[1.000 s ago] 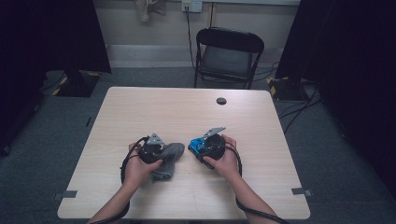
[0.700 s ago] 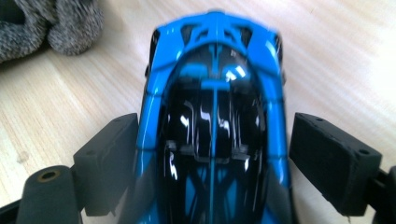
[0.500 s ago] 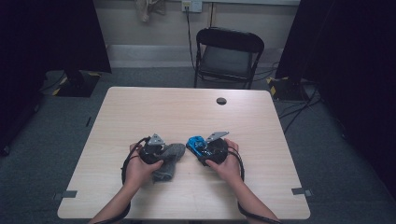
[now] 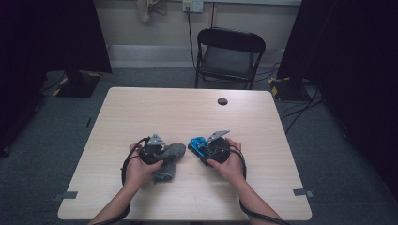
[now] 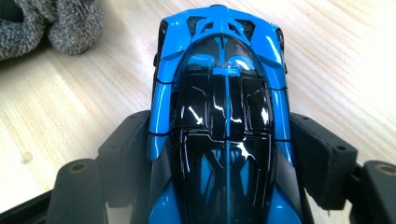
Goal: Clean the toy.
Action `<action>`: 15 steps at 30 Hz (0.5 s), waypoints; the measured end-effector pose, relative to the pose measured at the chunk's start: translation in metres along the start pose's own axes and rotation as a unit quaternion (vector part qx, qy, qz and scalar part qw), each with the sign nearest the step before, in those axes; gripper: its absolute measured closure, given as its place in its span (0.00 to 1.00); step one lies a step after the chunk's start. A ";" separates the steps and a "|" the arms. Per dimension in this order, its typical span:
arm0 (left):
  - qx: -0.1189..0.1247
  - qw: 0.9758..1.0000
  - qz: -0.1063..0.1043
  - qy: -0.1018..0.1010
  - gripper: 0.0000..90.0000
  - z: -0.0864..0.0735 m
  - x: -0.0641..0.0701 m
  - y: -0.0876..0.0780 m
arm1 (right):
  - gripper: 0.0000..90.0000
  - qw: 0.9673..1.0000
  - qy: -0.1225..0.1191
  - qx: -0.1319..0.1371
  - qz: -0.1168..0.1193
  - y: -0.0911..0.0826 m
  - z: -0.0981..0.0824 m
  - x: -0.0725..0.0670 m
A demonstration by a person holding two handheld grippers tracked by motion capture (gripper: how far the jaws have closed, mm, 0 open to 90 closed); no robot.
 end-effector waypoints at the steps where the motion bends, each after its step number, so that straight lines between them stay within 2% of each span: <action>1: 0.000 1.000 0.000 -0.001 0.73 0.000 0.000 0.000 | 0.30 1.000 0.000 0.000 0.002 -0.001 -0.001 0.000; 4: 0.000 1.000 -0.002 -0.003 0.73 0.000 0.000 0.001 | 0.30 1.000 0.004 0.007 0.008 -0.007 -0.002 0.001; 15: 0.001 1.000 -0.001 -0.004 0.73 0.000 0.001 0.001 | 0.30 1.000 0.001 0.007 0.012 -0.034 -0.010 0.003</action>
Point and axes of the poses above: each handheld gripper's, and its own axes: y roughly forward along the jaws, z roughly out of its top, x roughly to its right, the point moved 3 cm from there along y, roughly forward along the jaws, and after that the axes turned 14 degrees about z, right-handed, at the moved point
